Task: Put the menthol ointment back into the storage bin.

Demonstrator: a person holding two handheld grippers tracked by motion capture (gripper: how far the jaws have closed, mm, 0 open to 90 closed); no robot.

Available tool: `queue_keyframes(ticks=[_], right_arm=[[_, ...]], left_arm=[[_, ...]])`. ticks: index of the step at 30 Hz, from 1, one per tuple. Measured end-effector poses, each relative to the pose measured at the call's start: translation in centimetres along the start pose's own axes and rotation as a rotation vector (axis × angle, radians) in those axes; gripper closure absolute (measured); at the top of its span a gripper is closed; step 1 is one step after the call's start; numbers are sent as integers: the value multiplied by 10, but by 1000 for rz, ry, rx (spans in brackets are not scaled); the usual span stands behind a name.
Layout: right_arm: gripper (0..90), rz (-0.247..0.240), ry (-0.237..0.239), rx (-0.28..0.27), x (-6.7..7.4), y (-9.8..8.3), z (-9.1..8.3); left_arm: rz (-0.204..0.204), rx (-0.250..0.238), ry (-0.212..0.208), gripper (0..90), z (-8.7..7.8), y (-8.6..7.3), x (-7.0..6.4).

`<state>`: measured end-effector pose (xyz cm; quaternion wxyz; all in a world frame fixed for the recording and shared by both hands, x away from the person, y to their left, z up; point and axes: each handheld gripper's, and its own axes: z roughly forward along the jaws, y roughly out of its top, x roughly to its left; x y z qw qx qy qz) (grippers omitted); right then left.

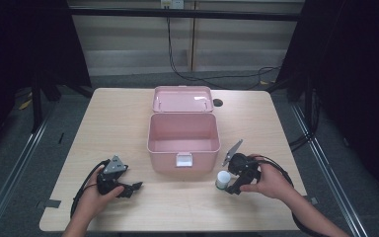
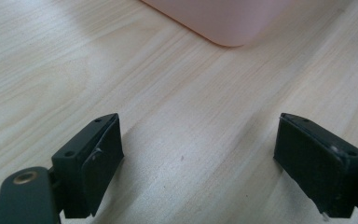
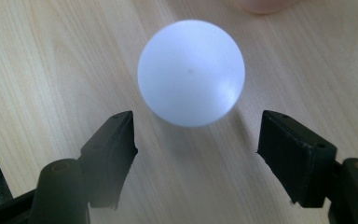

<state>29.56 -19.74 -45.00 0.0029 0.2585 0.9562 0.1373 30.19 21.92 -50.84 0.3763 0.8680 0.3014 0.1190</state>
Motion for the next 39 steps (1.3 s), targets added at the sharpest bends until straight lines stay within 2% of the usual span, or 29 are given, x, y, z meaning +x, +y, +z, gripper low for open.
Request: queue_keyframes(ticks=[6, 13, 17, 25, 34, 39], right_arm=[[330, -19, -2, 34, 0, 11, -2], [372, -16, 5, 56, -1, 22, -5], [421, -18, 17, 94, -2, 30, -5], [492, -23, 32, 114, -1, 38, -2], [504, -49, 12, 182, 3, 46, -2], [504, -49, 22, 184, 3, 48, -8]], left_arm=[[0, 1, 1, 147, 0, 0, 0], [0, 1, 1, 147, 0, 0, 0], [0, 1, 1, 147, 0, 0, 0], [0, 1, 0, 147, 0, 0, 0], [1, 1, 0, 147, 0, 0, 0], [0, 1, 1, 147, 0, 0, 0]])
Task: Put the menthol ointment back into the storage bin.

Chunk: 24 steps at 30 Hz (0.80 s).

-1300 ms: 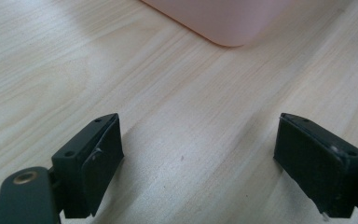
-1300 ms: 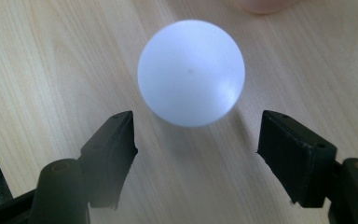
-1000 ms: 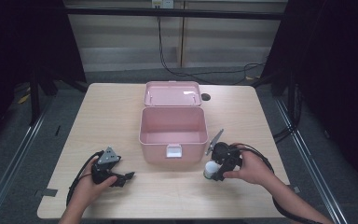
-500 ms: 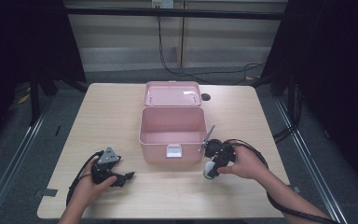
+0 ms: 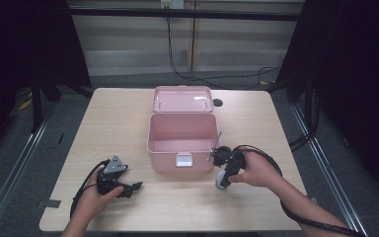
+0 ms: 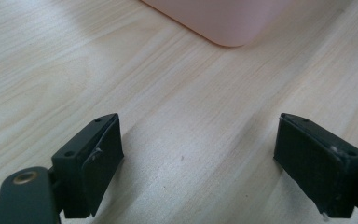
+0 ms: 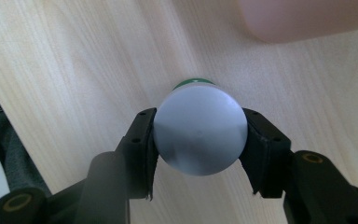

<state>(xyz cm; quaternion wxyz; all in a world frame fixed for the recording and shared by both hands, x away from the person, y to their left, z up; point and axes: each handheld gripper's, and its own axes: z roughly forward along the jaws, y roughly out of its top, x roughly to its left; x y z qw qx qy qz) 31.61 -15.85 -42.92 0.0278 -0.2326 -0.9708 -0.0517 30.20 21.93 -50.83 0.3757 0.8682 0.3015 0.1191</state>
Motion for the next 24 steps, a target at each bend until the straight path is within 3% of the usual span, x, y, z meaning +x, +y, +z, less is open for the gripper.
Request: queue_keyframes(ticks=[15, 24], right_arm=[[505, 34, 10, 13, 1, -5, -40], [504, 22, 10, 13, 3, -1, -62]], left_arm=[[-7, -5, 0, 147, 0, 0, 0], [-2, -3, 2, 147, 0, 0, 0]])
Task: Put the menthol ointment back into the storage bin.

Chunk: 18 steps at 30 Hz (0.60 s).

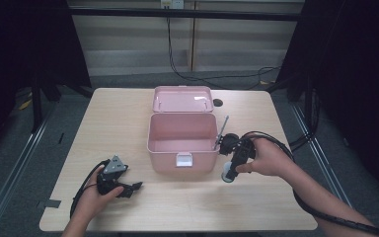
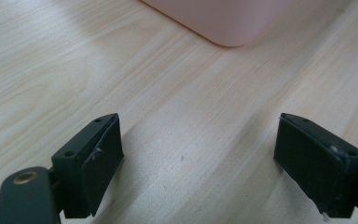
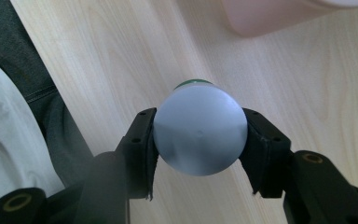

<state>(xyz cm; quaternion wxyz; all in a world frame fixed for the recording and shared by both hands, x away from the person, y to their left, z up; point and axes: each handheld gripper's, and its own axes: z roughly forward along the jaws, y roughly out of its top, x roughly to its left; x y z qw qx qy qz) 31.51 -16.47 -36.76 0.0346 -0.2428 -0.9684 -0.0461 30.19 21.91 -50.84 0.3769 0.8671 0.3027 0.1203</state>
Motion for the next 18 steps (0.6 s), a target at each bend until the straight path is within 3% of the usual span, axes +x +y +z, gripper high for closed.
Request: queue_keyframes(ticks=[18], right_arm=[[504, 11, 9, -14, -3, 13, -47]], left_arm=[[0, 1, -3, 147, 0, 0, 0]])
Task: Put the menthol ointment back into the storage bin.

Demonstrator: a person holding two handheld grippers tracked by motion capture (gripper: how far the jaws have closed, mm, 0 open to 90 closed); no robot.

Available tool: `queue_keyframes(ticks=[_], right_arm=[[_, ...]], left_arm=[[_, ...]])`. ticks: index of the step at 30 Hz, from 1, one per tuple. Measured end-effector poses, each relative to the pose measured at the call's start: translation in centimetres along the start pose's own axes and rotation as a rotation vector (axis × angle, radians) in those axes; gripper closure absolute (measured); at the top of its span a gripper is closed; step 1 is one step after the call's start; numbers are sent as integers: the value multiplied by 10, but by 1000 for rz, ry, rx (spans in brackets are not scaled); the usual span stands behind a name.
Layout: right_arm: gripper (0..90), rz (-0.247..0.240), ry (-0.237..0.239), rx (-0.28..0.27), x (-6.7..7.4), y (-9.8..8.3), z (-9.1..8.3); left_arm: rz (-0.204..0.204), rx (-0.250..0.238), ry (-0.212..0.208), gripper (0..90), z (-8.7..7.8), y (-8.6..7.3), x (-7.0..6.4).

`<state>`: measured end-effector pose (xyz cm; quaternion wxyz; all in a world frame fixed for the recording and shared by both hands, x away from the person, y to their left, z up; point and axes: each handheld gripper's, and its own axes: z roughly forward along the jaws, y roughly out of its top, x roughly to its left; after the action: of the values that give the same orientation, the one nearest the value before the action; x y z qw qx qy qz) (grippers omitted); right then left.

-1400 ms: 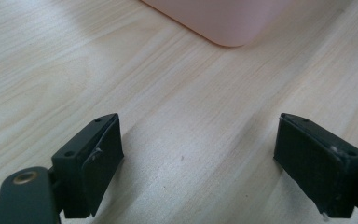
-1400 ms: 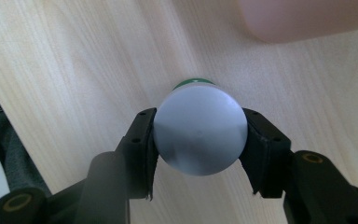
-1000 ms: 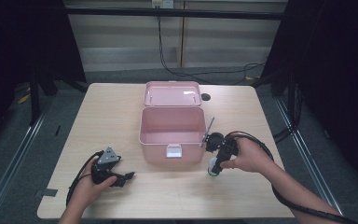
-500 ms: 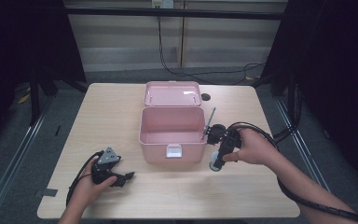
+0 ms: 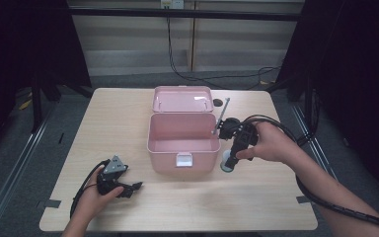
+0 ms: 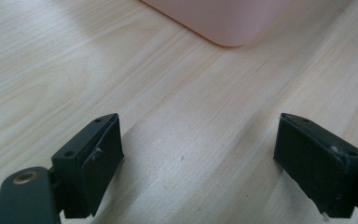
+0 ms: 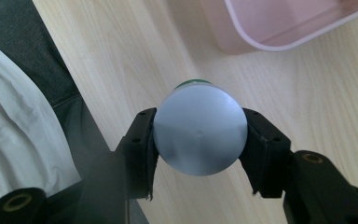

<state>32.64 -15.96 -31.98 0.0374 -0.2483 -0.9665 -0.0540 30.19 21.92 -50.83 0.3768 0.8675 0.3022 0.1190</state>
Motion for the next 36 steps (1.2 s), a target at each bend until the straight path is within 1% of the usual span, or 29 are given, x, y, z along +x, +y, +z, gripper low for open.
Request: queue_keyframes(ticks=[4, 8, 10, 15, 16, 18, 22, 23, 24, 29, 30, 33, 35, 36], right_arm=[[504, 11, -1, 1, -2, 4, -10], [504, 21, -2, -4, -5, 6, -16], [505, 34, -6, 6, -7, 10, -21], [505, 49, -6, 10, -10, 16, -28], [504, 56, -10, 16, -12, 20, -31], [504, 55, -14, 14, -13, 21, -32], [505, 69, -22, 13, -15, 29, -36], [505, 75, -28, 9, -17, 33, -37], [505, 75, -28, 9, -17, 33, -37], [504, 102, -37, 3, -22, 43, -39], [504, 114, -41, 5, -24, 47, -40], [504, 129, -42, -1, -27, 53, -40], [504, 130, -43, -2, -29, 55, -40], [504, 140, -43, -2, -29, 57, -40]], left_arm=[[0, 1, 1, 146, 0, 0, 0], [0, -1, 0, 147, 0, 0, 0], [0, 0, 0, 146, 0, 0, 0], [0, 1, 2, 146, 0, 0, 0], [0, 1, 2, 146, 0, 0, 0], [0, -1, 0, 147, 0, 0, 0], [0, -1, 0, 146, 0, 0, 0], [0, 2, 2, 146, 0, 0, 0], [0, 2, 2, 146, 0, 0, 0], [0, 0, 0, 146, 0, 0, 0], [0, 1, 1, 146, 0, 0, 0], [0, 0, 0, 146, 0, 0, 0], [0, -1, 0, 146, 0, 0, 0], [0, -1, 0, 146, 0, 0, 0]])
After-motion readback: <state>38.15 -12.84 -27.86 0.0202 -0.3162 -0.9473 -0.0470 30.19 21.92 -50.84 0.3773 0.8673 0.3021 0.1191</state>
